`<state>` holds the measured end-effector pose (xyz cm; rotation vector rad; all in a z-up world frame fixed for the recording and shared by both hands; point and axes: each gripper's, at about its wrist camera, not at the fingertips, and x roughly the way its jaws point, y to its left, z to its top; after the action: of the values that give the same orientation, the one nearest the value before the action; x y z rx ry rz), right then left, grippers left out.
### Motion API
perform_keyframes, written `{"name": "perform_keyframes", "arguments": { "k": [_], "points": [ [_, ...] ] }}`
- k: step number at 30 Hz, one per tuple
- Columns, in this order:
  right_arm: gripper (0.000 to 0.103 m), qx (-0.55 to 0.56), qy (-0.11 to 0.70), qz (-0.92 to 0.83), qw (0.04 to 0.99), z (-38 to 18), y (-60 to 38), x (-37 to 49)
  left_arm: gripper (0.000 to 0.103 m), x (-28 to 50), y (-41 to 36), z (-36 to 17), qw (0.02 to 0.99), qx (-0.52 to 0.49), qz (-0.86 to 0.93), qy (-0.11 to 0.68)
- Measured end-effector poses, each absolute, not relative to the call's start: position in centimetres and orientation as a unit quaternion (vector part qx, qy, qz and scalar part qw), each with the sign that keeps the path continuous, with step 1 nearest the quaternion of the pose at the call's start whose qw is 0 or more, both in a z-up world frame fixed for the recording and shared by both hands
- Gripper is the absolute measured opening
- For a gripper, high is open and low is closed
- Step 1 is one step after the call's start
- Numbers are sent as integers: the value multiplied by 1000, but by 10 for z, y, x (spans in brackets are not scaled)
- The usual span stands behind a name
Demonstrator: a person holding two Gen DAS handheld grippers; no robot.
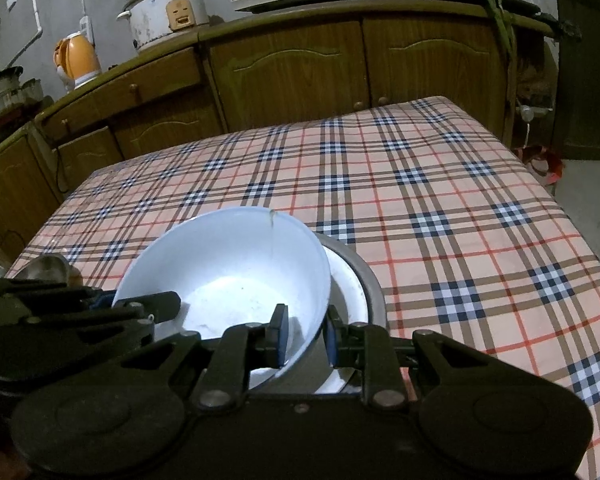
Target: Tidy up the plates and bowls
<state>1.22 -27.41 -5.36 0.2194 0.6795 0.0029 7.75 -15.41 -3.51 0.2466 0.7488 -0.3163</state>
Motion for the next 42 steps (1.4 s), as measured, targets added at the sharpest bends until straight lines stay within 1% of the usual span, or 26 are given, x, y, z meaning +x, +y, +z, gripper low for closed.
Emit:
{"name": "perform_keyframes", "arguments": {
  "k": [28,35,42],
  "points": [
    [25,113,345,2,932,-61,-278,17,17,74,-162,-40,917,155,-134,342],
    [25,118,348,2,930,-62,-280,18,19,74,-161,-41,917,153,-135,342],
    [25,128,353,3,927,-61,-282,18,23,74,-163,-41,916,155,-138,342]
  ]
}}
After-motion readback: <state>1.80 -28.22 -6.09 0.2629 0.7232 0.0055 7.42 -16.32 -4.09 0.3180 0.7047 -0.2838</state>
